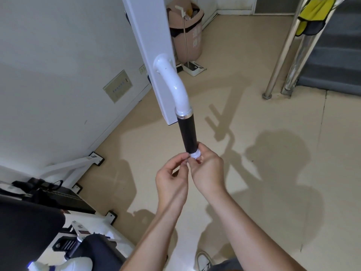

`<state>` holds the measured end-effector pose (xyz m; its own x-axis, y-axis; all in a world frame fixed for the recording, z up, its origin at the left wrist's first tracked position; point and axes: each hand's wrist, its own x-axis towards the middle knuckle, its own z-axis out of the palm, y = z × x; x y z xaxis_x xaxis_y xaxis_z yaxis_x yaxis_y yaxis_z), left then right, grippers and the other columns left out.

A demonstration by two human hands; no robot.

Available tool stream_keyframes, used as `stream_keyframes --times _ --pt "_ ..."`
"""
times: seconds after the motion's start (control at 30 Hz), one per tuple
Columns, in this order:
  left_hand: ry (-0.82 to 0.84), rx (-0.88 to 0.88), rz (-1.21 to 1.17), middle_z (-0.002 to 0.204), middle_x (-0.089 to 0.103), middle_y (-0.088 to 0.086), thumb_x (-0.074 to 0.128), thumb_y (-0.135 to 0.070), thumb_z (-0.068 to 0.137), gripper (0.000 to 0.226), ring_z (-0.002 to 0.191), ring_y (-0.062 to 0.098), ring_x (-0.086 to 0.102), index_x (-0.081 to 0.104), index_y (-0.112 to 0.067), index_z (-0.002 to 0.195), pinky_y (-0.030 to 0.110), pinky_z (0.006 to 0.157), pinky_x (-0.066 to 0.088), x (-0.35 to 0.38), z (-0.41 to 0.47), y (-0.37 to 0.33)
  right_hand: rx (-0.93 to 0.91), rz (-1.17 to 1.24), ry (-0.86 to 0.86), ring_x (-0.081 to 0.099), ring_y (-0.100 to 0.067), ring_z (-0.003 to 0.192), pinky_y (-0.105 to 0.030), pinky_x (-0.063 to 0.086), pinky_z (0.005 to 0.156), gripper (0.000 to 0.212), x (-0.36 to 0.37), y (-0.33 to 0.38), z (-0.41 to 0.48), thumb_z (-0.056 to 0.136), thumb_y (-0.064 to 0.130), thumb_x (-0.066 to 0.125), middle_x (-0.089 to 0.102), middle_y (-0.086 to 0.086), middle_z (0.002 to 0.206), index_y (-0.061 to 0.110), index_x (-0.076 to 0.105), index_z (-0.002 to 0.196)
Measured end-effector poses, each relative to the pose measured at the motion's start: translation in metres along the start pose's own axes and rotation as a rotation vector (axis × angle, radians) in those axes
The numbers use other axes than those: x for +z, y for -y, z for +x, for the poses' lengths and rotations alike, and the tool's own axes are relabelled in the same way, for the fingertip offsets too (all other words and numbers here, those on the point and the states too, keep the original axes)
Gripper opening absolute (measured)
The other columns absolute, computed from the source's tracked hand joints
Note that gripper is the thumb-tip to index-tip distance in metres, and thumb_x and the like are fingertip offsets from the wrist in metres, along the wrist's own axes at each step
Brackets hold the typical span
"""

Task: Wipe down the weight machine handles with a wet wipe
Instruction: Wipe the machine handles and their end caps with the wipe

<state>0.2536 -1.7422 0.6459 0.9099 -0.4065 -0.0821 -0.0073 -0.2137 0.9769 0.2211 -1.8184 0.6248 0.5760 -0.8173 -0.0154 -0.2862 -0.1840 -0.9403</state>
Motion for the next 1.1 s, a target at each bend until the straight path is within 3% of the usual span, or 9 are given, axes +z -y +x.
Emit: stream_keyframes --times 0.17,0.33,0.5,0.63,0.7,0.77,0.87,1.0,1.1 --pt "-0.075 -0.076 -0.101 0.072 0.071 -0.004 0.060 0.006 0.084 0.025 0.070 0.008 0.065 0.069 -0.017 0.080 0.016 0.069 0.051 0.003 0.018 0.001 -0.073 -0.081 0.094 0.060 -0.016 0.066 -0.026 0.048 0.060 0.035 -0.007 -0.006 0.003 0.088 0.004 0.054 0.068 0.004 0.077 0.028 0.060 0.113" --pt "-0.138 -0.198 -0.176 0.063 0.065 -0.004 0.061 0.010 0.083 0.022 0.059 0.008 0.057 0.067 -0.010 0.075 0.013 0.059 0.048 0.012 0.025 0.013 0.081 -0.078 0.179 0.058 -0.021 0.067 -0.027 0.046 0.059 0.030 0.000 -0.018 0.005 0.088 0.005 0.052 0.065 0.000 0.071 0.026 0.063 0.106" --pt "-0.149 -0.272 -0.222 0.070 0.066 0.004 0.057 0.014 0.082 0.027 0.067 0.015 0.059 0.067 -0.010 0.074 0.021 0.069 0.050 0.017 0.031 0.024 0.171 0.018 0.153 0.054 -0.029 0.067 -0.029 0.042 0.059 0.024 -0.006 -0.019 0.009 0.080 0.001 0.054 0.066 -0.009 0.072 0.018 0.067 0.090" --pt "-0.153 -0.223 -0.333 0.076 0.064 0.006 0.061 0.013 0.081 0.021 0.070 0.013 0.061 0.062 -0.008 0.080 0.022 0.074 0.051 0.022 0.034 0.015 0.340 0.349 -0.010 0.058 -0.039 0.075 -0.046 0.049 0.089 0.007 -0.019 -0.014 0.007 0.081 -0.009 0.056 0.066 -0.025 0.093 -0.003 0.060 0.083" --pt "-0.113 -0.216 -0.361 0.081 0.068 0.007 0.062 0.013 0.081 0.018 0.074 0.013 0.064 0.062 -0.005 0.080 0.021 0.075 0.052 0.029 0.027 0.016 0.445 0.557 0.015 0.063 -0.021 0.074 -0.033 0.055 0.086 0.031 -0.021 -0.010 0.006 0.085 -0.012 0.054 0.074 -0.013 0.079 0.008 0.072 0.069" --pt "-0.072 -0.262 -0.392 0.090 0.072 0.009 0.064 0.010 0.082 0.013 0.081 0.016 0.068 0.066 -0.003 0.083 0.023 0.079 0.053 0.037 0.016 0.021 0.477 0.645 0.067 0.066 -0.020 0.079 -0.022 0.054 0.073 0.037 -0.020 -0.007 0.006 0.088 -0.011 0.049 0.074 -0.007 0.077 0.013 0.076 0.075" --pt "-0.065 -0.307 -0.344 0.092 0.072 0.006 0.071 -0.001 0.081 0.015 0.082 0.015 0.068 0.069 -0.009 0.094 0.022 0.075 0.054 0.047 0.016 0.026 0.469 0.489 0.171 0.066 -0.014 0.089 -0.025 0.046 0.076 0.032 -0.023 -0.008 0.002 0.090 0.003 0.048 0.074 -0.004 0.090 0.023 0.071 0.098" --pt "-0.041 -0.305 -0.191 0.078 0.069 0.002 0.069 -0.001 0.080 0.011 0.069 0.012 0.062 0.069 -0.011 0.084 0.015 0.063 0.049 0.049 0.032 0.026 0.381 0.226 0.344 0.061 -0.008 0.098 -0.020 0.040 0.071 0.032 -0.047 -0.006 0.007 0.092 0.008 0.047 0.072 0.010 0.103 0.030 0.069 0.100" --pt "-0.068 -0.307 -0.184 0.074 0.067 0.003 0.065 0.001 0.083 0.012 0.069 0.014 0.059 0.070 -0.009 0.078 0.019 0.069 0.048 0.038 0.040 0.029 0.236 -0.199 0.215 0.059 -0.012 0.095 -0.020 0.046 0.081 0.030 -0.059 -0.001 0.014 0.090 0.026 0.057 0.064 0.011 0.113 0.023 0.061 0.119"
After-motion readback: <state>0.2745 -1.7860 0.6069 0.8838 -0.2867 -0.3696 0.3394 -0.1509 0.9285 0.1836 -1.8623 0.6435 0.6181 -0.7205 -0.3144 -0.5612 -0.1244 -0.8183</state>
